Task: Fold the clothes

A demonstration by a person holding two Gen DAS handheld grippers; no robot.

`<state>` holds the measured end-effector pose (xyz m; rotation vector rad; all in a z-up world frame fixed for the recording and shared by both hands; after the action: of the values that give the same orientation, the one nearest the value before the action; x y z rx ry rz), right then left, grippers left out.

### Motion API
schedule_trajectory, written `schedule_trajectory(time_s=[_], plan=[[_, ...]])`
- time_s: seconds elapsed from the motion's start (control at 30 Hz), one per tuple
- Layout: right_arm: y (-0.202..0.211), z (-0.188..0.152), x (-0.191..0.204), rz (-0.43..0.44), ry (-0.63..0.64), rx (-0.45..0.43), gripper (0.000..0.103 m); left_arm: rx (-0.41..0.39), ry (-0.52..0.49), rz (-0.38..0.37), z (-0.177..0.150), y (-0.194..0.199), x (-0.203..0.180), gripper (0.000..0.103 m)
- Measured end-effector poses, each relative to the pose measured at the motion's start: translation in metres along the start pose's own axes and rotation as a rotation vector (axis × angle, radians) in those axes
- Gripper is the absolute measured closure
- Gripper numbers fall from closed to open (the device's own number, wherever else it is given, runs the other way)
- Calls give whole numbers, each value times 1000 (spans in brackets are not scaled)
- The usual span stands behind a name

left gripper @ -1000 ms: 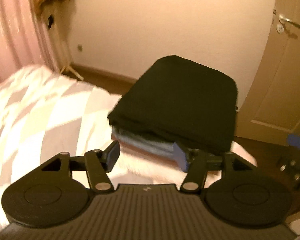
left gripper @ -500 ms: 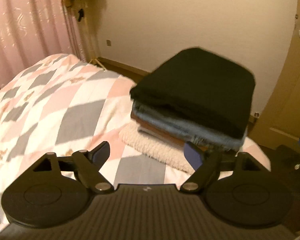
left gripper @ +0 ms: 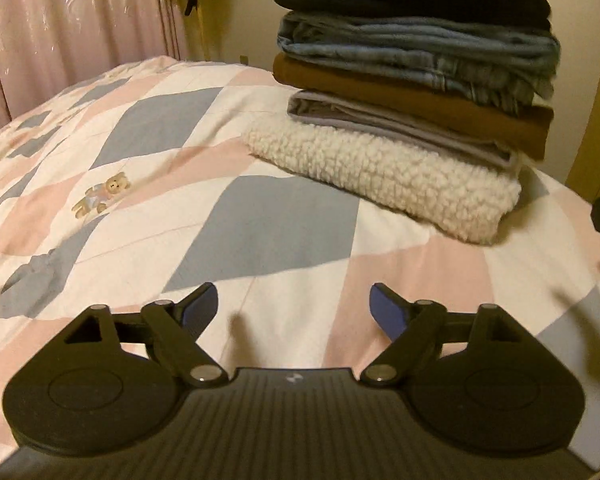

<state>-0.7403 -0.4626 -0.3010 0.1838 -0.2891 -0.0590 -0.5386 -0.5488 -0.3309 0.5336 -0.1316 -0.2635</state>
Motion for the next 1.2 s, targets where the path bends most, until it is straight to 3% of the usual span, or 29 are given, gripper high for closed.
schedule_trajectory(time_s=[0.17,0.33,0.5,0.67,0.97,1.2], plan=[[1,-13,1,-60,12,67,0,-13,10,10,-1,4,-2,9],[18,8,9,-90,65,90,0,-21,2,54,16,27,-2,2],[63,27,15,-135,111,103,0,-59,14,108,29,77,-8,1],[119,42,28,-159,122,114,0,-21,-5,157,26,139,-24,1],[211,57,46,-164,125,86,0,-102,6,193,16,250,-41,1],[261,60,54,-146,120,81,0,-133,60,126,0,310,-52,1]])
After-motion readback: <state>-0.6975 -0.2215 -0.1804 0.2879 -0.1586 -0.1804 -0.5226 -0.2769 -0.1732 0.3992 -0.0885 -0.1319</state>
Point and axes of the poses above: each gripper's, at about its wrist camera, not at the fingertips, and y roughly against the way its jaws point, x to its left, z to its top, the point moved 8 cm from there along -y, roughly the way its jaws point, and after that the axes turned 10 degrees about -x, right-handed, at the moved point
